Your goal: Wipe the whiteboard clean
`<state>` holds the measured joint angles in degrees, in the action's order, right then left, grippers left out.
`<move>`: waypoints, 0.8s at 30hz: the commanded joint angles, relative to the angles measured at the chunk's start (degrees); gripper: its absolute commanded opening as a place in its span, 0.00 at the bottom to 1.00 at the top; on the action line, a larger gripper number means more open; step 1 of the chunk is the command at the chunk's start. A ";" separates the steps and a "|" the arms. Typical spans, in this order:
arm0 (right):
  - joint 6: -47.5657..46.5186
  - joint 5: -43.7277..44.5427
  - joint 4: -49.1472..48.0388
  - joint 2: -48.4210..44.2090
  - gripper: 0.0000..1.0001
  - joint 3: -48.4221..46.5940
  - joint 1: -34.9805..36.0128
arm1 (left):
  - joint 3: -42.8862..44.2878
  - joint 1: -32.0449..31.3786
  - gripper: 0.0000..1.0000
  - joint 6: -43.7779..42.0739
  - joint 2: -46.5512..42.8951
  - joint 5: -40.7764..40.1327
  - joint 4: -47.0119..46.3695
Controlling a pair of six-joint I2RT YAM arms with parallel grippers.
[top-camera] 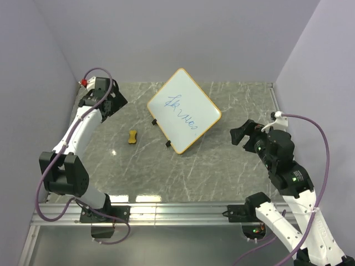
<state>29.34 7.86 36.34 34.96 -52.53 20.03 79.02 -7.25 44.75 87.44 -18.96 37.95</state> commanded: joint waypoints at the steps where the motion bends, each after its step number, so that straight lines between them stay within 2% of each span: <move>1: -0.34 0.14 2.15 0.81 0.99 -2.75 0.45 | 3.05 0.83 0.99 2.00 1.49 6.03 8.51; 3: 0.01 -1.52 4.00 1.34 0.98 -2.31 0.45 | 5.00 0.74 1.00 1.76 5.18 8.39 13.44; 4: 0.10 -2.23 4.27 1.25 0.97 -1.79 0.53 | 4.39 0.57 1.00 1.74 5.46 8.41 12.24; 6: 0.97 -2.93 4.79 0.38 0.96 0.66 0.45 | -2.16 0.04 0.99 -5.18 1.19 15.68 5.50; 7: 1.24 -3.02 4.97 -0.59 0.96 1.20 0.45 | -5.17 -0.14 0.99 -6.85 -1.02 18.06 -1.58; 9: 1.42 -2.32 6.46 -1.56 0.96 1.91 0.45 | -12.79 -0.05 0.99 -5.13 -5.50 21.33 -6.56; 12: 0.20 0.05 7.26 -2.96 0.97 3.04 0.45 | -16.01 0.48 0.94 -6.25 -3.96 28.07 -10.79; 13: -0.33 0.84 7.17 -3.32 0.97 3.14 0.36 | -14.53 -0.22 0.99 -6.86 -3.16 27.23 -9.06; 14: -0.95 1.37 8.21 -3.23 0.97 2.96 0.36 | -12.95 -1.01 0.99 -6.78 -2.98 25.40 -8.52; 15: -1.04 1.89 9.09 -2.88 0.97 2.01 0.36 | -9.62 -2.15 0.99 -6.52 -4.11 19.11 -8.16; 16: -1.22 2.25 9.89 -2.71 0.97 1.56 0.45 | -8.55 -3.29 0.99 -6.08 -4.90 16.70 -8.25; 18: -2.09 2.25 10.51 -2.53 0.98 1.73 0.36 | -9.05 -3.13 0.99 -6.25 -6.75 15.98 -11.22; 19: -2.36 2.25 10.60 -2.53 0.98 2.17 0.45 | -10.19 -2.86 0.99 -9.21 -6.93 17.80 -13.41; 21: -2.19 2.51 10.60 -2.27 0.98 2.96 0.45 | -10.30 -2.60 0.99 -12.74 -3.08 21.14 -14.23; 22: -2.27 2.25 10.51 -2.00 0.98 2.88 0.45 | -8.73 -2.60 0.98 -14.06 -0.45 20.55 -12.05; 23: -2.27 2.34 10.94 -1.65 0.98 2.61 0.36 | -3.75 -2.60 0.91 -14.17 2.88 19.15 -8.81; 24: -2.10 3.29 11.21 -0.69 0.98 1.65 0.45 | -0.92 -2.60 0.84 -14.08 9.87 17.14 -0.94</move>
<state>28.23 9.21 46.54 32.69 -49.50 20.12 71.37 -10.11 34.94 86.87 0.21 29.47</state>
